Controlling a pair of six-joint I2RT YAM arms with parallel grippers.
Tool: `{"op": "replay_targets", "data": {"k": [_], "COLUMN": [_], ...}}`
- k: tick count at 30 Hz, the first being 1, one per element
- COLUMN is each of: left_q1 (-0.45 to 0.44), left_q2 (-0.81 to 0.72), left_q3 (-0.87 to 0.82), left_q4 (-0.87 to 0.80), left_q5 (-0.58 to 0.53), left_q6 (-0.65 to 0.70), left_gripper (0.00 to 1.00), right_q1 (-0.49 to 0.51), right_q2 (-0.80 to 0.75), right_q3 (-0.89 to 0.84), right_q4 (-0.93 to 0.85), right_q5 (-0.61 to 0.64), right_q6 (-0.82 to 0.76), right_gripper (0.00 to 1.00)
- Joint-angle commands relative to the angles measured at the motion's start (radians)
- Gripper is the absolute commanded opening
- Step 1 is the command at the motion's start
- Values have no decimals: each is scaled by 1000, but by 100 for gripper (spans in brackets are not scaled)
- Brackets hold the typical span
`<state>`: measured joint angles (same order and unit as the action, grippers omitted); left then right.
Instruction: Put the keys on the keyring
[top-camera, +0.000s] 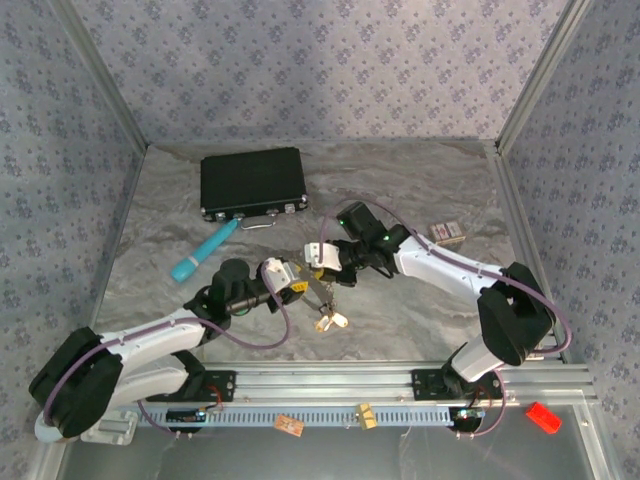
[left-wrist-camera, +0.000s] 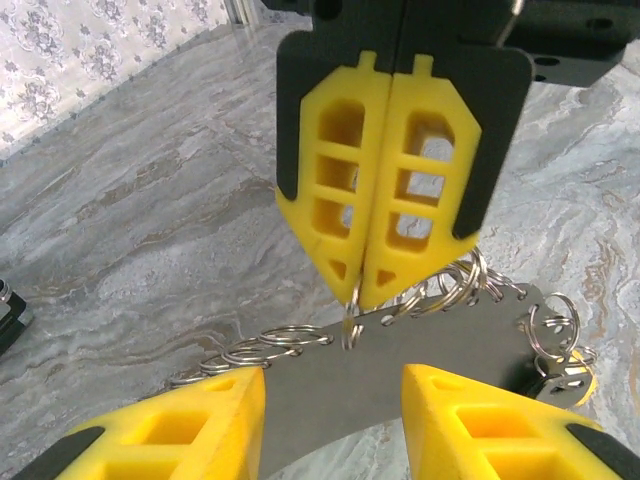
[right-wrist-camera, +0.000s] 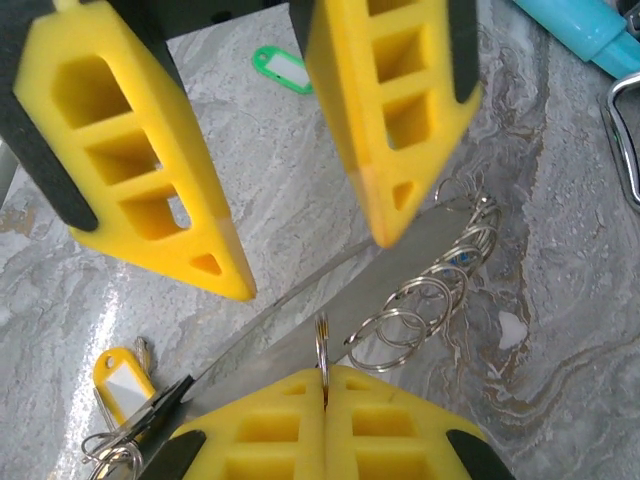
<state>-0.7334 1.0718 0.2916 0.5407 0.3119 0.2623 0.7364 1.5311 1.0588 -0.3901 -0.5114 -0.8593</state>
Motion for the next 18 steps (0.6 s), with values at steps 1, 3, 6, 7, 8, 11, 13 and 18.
{"op": "replay_targets", "data": {"k": [1,3,6,7,8,11,13,18], "left_q1": [-6,-7,-7,-7,-7,-8,-6,-7], "left_q2": [17,20,26,28,27,30,32,30], "left_q3": [3,4,9,10,13,16,18,19], "left_q4": [54,55,49,46,42,45,46,53], "left_q5": [31,39,44,45,49,51,53,65], "left_q6": [9,10,15,18,21,25,26,22], "left_gripper": [39,38,34,32,31,25,22,13], "right_q1": [18,26,36,38,40,49,52,57], "right_q2": [-31,-35,-38,-39,-40,-40,-39,-35], "right_q3": [21,26,32,33,35,39,40,45], "right_q4": [6,6,9,9,10,8,14,32], "right_q5": [1,5,6,6,6,12,13,-1], "right_q6": [9,12,16,18,20,22,28,61], "right_gripper": [0,0,0,0,0,0,0,0]}}
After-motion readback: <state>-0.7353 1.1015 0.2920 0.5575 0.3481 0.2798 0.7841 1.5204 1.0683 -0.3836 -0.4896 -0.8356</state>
